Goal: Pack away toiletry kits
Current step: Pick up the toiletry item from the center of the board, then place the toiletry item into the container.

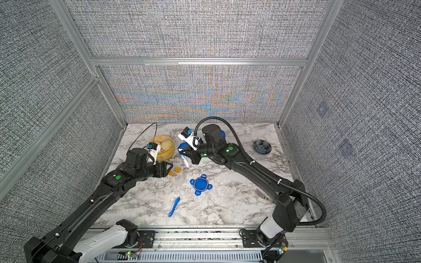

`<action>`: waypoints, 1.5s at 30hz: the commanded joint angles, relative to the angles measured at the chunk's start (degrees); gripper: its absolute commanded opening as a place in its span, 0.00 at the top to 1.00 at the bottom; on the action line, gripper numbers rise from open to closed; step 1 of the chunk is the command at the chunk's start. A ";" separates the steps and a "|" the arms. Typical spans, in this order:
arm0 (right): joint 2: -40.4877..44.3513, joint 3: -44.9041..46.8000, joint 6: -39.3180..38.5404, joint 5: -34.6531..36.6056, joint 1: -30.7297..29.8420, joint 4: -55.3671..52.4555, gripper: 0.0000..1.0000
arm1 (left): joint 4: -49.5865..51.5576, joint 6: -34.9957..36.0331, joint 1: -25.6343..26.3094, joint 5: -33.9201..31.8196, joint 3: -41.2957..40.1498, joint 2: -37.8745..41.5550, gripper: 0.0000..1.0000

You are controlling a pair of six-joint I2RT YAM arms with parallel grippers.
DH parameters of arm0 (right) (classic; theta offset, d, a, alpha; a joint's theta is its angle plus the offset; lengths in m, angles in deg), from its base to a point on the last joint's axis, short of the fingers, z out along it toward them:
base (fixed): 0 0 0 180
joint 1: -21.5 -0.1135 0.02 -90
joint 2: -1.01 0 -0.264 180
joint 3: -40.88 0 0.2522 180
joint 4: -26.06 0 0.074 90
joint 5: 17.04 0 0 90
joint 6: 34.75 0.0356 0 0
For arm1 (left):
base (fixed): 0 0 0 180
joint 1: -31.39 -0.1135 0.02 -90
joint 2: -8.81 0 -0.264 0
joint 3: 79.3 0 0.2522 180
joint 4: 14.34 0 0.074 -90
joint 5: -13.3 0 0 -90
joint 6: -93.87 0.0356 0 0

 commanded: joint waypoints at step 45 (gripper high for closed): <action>-10.49 5.03 -0.61 6.46 -6.73 17.06 1.00 | 0.68 1.74 -7.04 7.07 -4.40 7.71 0.34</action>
